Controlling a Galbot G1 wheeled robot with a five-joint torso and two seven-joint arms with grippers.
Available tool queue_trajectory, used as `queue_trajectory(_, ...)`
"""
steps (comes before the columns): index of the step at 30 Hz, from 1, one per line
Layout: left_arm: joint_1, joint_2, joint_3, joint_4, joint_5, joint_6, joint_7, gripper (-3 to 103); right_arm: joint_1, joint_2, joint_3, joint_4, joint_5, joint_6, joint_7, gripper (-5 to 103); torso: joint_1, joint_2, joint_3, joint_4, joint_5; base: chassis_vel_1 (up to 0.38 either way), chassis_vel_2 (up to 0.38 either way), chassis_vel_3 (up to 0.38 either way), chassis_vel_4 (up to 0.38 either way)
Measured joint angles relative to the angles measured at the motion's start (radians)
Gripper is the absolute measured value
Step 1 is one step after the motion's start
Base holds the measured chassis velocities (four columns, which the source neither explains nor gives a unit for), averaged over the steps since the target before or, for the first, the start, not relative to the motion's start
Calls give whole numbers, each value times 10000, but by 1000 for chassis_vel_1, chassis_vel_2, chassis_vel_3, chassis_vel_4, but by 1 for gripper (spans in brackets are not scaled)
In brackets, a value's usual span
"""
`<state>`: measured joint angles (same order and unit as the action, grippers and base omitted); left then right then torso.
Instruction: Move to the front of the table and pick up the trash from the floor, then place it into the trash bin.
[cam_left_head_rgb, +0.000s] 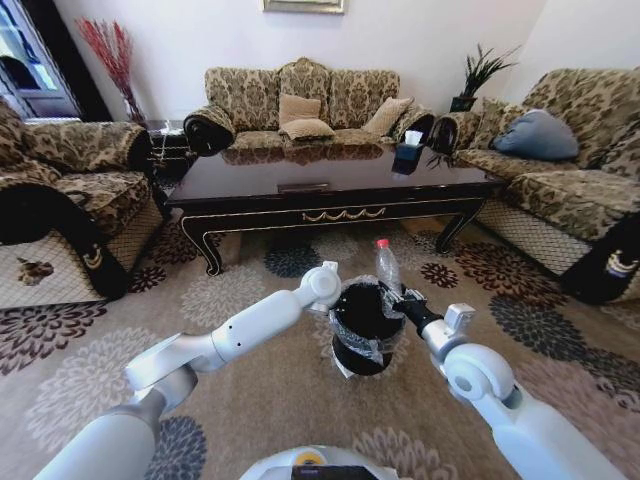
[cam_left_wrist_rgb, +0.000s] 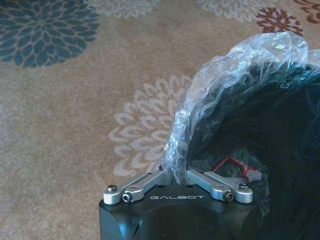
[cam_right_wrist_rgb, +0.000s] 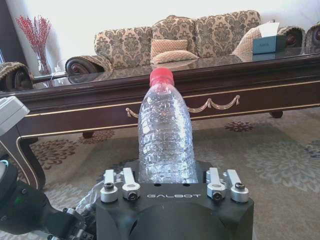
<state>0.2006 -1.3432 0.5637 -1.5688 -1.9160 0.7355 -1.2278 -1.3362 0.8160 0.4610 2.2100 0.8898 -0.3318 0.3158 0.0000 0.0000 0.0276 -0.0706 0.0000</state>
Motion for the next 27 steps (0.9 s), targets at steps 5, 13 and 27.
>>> queue_trajectory(5,83,56,-18,-17,9,0,-25,0,-132,14,69,70,13,-23,-9,81,0,0,0,2,0,0,0,0,0)
queue_trajectory(13,214,358,-116,-106,33,0,-33,0,-186,45,95,70,-3,-24,-15,100,0,0,0,2,0,0,0,0,0)
queue_trajectory(27,709,1606,-731,-622,32,0,-16,0,-110,142,265,-155,164,2,67,100,0,0,0,2,-3,0,0,0,0)
